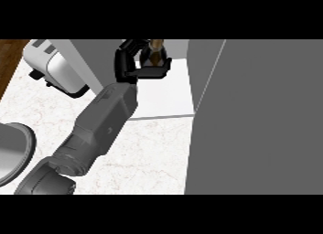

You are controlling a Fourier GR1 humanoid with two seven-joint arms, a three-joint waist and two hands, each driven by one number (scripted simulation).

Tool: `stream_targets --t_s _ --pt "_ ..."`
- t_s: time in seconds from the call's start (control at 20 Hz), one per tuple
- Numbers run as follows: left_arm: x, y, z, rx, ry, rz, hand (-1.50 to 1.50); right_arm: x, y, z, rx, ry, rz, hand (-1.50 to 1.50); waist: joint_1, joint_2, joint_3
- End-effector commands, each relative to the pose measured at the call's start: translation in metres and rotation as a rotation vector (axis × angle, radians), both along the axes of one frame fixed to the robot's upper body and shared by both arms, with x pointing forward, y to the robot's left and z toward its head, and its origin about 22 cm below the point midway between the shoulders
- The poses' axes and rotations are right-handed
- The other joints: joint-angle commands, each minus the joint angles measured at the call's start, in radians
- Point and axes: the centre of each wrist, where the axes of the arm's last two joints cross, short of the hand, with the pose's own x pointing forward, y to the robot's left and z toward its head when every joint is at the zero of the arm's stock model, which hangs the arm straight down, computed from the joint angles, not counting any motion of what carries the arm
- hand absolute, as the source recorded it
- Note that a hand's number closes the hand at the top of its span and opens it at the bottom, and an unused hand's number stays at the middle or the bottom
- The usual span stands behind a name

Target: Pick up the wine, place it into the cabinet and close the cabinet

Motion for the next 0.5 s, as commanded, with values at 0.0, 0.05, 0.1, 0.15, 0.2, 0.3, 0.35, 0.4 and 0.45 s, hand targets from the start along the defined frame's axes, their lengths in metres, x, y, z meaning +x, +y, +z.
stream_targets --t_s 0.0,0.05,0.1,0.15,0.2,0.3,0.35,0.4,0.45 --pt "-0.001 0.001 -0.005 0.029 0.026 0.019 1.5 -0.012 -0.009 0.012 -0.006 -0.02 0.036 -1.5 0.006 0.001 -0.002" --pt "-0.001 0.004 -0.005 0.043 0.037 0.035 1.5 -0.005 -0.004 0.003 0.006 -0.018 0.015 -1.5 0.007 0.003 -0.002" --pt "0.006 0.025 0.002 0.054 0.041 0.047 1.5 -0.012 -0.004 0.008 0.023 -0.026 0.009 -1.5 -0.006 0.007 -0.003" --pt "0.001 0.015 -0.005 0.063 0.046 0.047 -1.5 -0.016 -0.001 0.012 0.016 0.008 0.004 -1.5 0.008 0.0 -0.003" --pt "-0.008 0.007 -0.02 0.08 0.058 0.049 -1.5 -0.017 -0.004 0.007 0.002 0.003 0.01 -1.5 0.008 -0.001 -0.002" --pt "0.0 0.006 -0.005 0.103 0.04 0.053 -1.5 -0.008 -0.012 0.01 -0.002 -0.013 0.018 -1.5 0.009 0.001 -0.002" --pt "-0.002 0.013 -0.011 0.104 0.056 0.047 -1.5 -0.007 0.003 0.011 0.017 -0.028 0.014 -1.5 -0.007 0.01 -0.003" --pt "0.001 0.024 -0.009 0.116 0.067 0.072 -1.5 -0.008 -0.004 0.006 0.024 -0.018 0.022 -1.5 -0.001 0.006 -0.002" --pt "-0.009 0.016 -0.025 0.113 0.066 0.066 -1.5 -0.01 -0.012 0.004 0.012 -0.024 0.024 -1.5 -0.003 0.006 -0.001"
